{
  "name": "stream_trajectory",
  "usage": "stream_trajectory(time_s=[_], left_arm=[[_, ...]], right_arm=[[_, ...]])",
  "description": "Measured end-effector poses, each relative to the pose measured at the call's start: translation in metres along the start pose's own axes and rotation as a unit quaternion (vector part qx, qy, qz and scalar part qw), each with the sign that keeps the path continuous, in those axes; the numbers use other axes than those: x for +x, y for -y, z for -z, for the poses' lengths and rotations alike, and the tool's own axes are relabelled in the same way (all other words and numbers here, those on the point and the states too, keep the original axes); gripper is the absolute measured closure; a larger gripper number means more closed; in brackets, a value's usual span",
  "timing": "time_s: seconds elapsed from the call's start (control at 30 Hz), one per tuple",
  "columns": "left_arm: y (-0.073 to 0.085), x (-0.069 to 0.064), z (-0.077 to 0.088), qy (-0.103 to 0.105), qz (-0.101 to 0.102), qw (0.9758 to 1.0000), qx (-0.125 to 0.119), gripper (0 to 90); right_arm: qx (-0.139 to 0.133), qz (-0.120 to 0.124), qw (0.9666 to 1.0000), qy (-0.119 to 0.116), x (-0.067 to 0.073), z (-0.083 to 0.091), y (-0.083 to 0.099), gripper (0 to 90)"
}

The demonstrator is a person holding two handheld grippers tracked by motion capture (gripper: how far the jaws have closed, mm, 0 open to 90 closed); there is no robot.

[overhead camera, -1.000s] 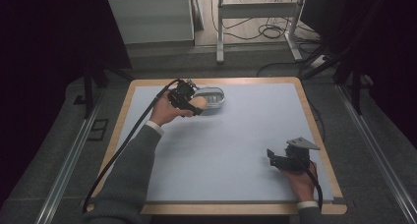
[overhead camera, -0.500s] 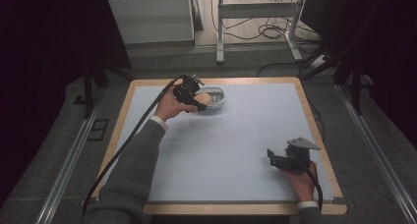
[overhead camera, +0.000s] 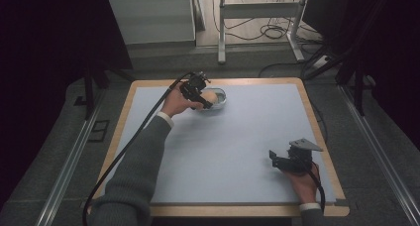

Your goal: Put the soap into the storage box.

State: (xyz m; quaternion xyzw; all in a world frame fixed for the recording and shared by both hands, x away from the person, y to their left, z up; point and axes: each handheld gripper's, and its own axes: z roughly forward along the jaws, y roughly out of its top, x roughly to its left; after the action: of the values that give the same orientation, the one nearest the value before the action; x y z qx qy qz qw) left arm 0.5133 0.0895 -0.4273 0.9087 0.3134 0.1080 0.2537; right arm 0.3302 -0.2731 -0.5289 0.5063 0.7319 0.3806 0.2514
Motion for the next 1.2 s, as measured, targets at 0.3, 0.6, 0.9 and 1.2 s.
stream_trajectory(time_s=[0.3, 0.6, 0.9, 1.2], left_arm=[[-0.011, 0.008, -0.017, 0.002, -0.011, 0.9998, 0.014, 32.8], [-0.014, 0.014, -0.026, 0.004, -0.015, 0.9997, 0.02, 32.8], [-0.019, 0.024, -0.034, 0.008, -0.014, 0.9995, 0.029, 32.8], [-0.023, 0.028, -0.046, 0.01, -0.016, 0.9993, 0.034, 32.8]], right_arm=[[-0.001, -0.001, 1.0, 0.001, 0.0, 0.0, 0.0, 9.7], [0.001, 0.001, 1.0, 0.001, 0.0, 0.0, 0.0, 9.7], [0.002, 0.001, 1.0, 0.002, 0.0, 0.0, 0.0, 9.7], [0.001, 0.0, 1.0, 0.001, 0.0, 0.0, 0.0, 9.7]])
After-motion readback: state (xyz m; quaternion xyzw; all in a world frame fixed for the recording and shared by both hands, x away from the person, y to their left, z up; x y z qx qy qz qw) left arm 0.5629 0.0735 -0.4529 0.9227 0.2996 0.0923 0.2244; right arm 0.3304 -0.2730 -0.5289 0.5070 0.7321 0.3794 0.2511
